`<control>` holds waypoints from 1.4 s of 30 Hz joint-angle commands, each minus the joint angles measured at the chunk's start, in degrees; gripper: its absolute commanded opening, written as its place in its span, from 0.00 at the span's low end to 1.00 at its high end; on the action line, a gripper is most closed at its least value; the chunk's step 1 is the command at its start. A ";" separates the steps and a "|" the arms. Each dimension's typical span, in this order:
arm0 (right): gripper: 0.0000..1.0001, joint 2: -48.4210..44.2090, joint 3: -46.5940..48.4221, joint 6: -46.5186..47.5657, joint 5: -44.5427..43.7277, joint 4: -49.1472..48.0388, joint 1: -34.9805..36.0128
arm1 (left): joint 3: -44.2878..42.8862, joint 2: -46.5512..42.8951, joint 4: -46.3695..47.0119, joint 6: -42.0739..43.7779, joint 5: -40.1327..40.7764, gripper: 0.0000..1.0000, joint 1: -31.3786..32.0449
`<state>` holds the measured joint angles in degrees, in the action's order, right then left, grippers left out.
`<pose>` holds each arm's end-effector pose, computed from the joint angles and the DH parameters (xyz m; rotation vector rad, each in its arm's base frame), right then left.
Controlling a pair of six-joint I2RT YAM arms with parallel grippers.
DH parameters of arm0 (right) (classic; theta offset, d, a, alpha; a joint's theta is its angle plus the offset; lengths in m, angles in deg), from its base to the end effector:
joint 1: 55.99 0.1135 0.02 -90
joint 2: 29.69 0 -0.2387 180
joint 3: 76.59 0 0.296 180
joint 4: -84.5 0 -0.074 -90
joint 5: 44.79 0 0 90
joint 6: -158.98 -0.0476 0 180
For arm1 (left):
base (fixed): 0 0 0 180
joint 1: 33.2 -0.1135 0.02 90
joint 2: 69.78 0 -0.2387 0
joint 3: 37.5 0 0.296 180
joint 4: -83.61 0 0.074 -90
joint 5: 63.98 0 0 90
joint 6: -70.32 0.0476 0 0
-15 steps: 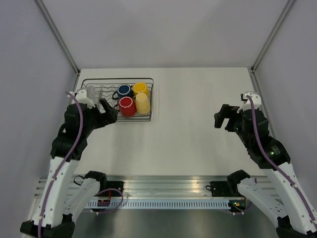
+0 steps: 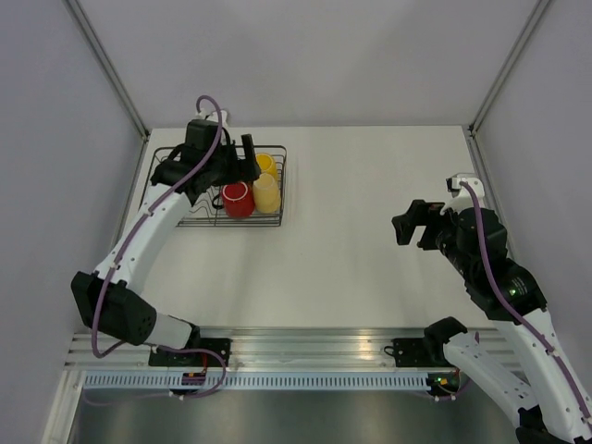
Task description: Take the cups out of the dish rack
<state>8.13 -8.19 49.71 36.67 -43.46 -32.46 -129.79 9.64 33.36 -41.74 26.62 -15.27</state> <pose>0.1852 0.0729 0.3662 0.0267 1.9569 0.3501 0.3440 -0.1108 0.3403 -0.0868 2.2471 -0.3691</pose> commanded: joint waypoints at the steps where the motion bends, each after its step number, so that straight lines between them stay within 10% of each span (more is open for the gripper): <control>1: 0.98 -0.38 -0.11 0.63 2.29 -0.79 0.20 | -6.58 5.54 0.75 7.54 1.34 1.00 2.10; 13: 0.98 -1.35 -0.46 0.72 4.76 -0.08 0.20 | -13.27 20.33 0.49 20.21 3.36 1.00 4.74; 42: 0.98 -1.96 -1.69 1.69 5.64 -0.61 0.20 | -17.14 35.54 1.28 19.78 -3.33 0.96 3.07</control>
<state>6.36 -9.78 50.78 41.96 -42.85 -32.46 -145.16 44.52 33.78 -22.75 23.91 -12.77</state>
